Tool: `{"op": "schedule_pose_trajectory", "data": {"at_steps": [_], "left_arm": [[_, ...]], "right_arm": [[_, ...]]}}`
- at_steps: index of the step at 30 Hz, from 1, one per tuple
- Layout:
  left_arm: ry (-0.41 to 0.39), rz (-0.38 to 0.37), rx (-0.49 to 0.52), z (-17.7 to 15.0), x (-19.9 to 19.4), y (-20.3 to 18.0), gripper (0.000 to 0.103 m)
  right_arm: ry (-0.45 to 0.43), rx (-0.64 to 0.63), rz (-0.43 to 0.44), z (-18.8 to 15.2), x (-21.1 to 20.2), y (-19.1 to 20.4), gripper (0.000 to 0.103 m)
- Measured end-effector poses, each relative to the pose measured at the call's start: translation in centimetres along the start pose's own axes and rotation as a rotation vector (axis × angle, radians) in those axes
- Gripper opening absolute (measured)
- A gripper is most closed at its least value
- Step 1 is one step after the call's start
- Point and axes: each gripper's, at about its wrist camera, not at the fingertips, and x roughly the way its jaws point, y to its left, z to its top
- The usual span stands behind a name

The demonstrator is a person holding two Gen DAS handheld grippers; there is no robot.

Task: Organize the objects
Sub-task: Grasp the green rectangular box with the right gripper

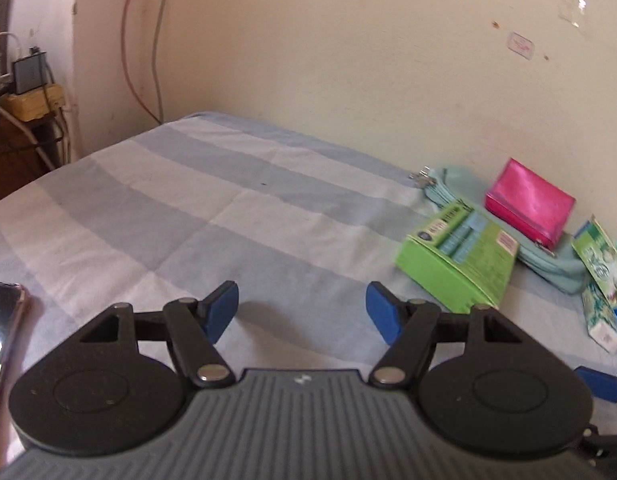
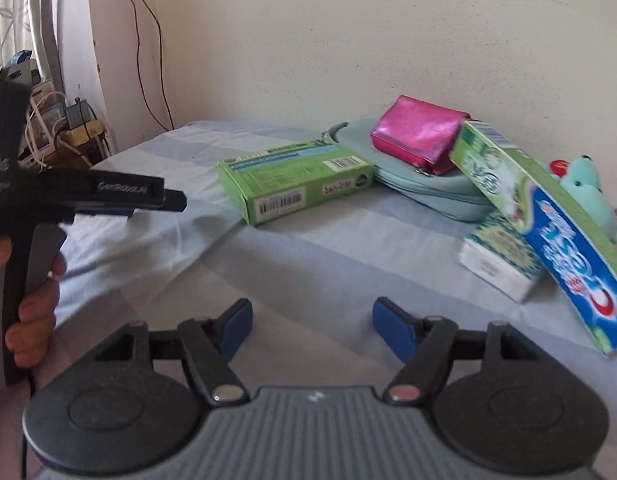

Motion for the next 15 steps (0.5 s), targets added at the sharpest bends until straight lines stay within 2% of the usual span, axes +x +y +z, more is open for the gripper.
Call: {"op": "schedule_pose_trajectory", "data": {"at_steps": [1, 2, 4, 7, 10, 13, 15], "left_arm": [[-0.009, 0.021, -0.011, 0.2, -0.1, 0.5, 0.075], [-0.017, 0.038, -0.036, 0.5, -0.1, 1.0, 0.078], [-0.031, 0.04, -0.104, 0.9, -0.6, 2.4, 0.078], [-0.035, 0.02, -0.171, 1.2, -0.7, 3.5, 0.078], [-0.021, -0.009, -0.18, 1.1, -0.5, 3.4, 0.078], [-0.025, -0.023, -0.167, 1.1, -0.7, 3.0, 0.079], [-0.027, -0.03, -0.167, 1.1, -0.7, 3.1, 0.082]], "right_arm": [[-0.012, 0.046, 0.013, 0.8, 0.9, 0.3, 0.072], [-0.025, 0.097, 0.022, 1.6, 1.6, 0.5, 0.082], [-0.049, 0.2, 0.009, 3.0, 3.1, 0.9, 0.099], [-0.044, 0.355, -0.012, 5.1, 6.2, 1.6, 0.103], [-0.014, 0.48, -0.089, 6.9, 8.9, 1.9, 0.103], [0.014, 0.436, -0.197, 8.4, 11.2, 3.2, 0.103], [0.011, 0.364, -0.226, 8.5, 11.8, 4.0, 0.103]]}}
